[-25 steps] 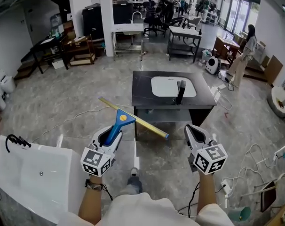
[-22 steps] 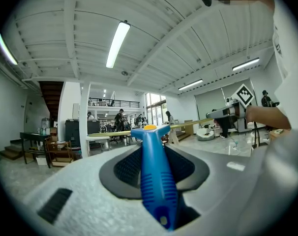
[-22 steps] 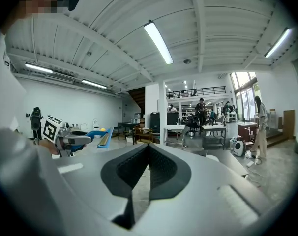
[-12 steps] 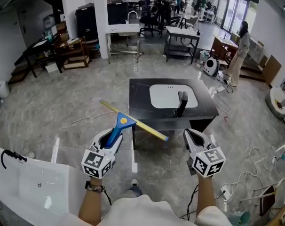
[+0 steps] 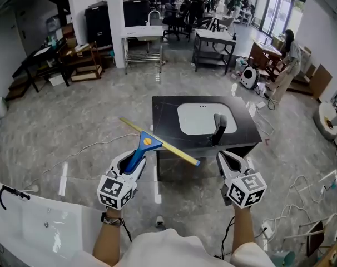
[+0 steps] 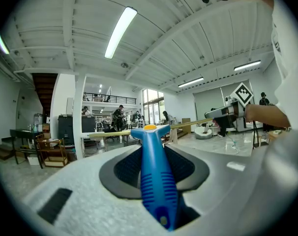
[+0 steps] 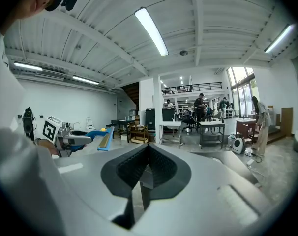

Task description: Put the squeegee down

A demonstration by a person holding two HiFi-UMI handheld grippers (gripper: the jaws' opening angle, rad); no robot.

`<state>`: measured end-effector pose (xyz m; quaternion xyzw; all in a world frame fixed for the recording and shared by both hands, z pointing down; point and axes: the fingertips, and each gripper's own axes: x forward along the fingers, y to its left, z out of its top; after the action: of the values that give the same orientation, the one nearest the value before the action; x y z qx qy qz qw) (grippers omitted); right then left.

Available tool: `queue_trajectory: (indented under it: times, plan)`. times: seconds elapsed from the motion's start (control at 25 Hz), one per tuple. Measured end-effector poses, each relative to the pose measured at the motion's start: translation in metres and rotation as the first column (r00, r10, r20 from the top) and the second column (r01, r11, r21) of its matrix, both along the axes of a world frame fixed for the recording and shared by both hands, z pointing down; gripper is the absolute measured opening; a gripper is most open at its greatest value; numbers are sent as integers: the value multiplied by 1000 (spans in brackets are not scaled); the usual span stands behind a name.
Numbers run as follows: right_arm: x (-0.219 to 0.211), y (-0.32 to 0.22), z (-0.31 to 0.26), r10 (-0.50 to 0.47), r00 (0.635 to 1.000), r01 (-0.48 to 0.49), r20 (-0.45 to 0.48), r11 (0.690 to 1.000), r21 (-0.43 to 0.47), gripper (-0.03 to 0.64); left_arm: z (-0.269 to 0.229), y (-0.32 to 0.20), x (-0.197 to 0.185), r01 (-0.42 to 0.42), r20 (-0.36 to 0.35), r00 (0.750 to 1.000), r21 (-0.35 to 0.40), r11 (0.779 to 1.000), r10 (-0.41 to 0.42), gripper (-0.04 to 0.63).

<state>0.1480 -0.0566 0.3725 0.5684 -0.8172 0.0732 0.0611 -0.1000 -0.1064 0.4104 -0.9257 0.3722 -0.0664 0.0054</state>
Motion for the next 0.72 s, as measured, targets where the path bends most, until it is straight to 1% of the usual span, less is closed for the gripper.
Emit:
queue_trajectory:
  times: [0.28, 0.72]
  plan:
    - [-13, -43, 8, 0, 1000, 0, -1, 1000, -13, 6, 12, -42, -15, 3, 2, 1000, -22, 1000, -3, 141]
    - [-31, -95, 9, 38, 999, -38, 4, 999, -25, 6, 12, -102, -35, -28, 24, 999, -27, 999, 29, 141]
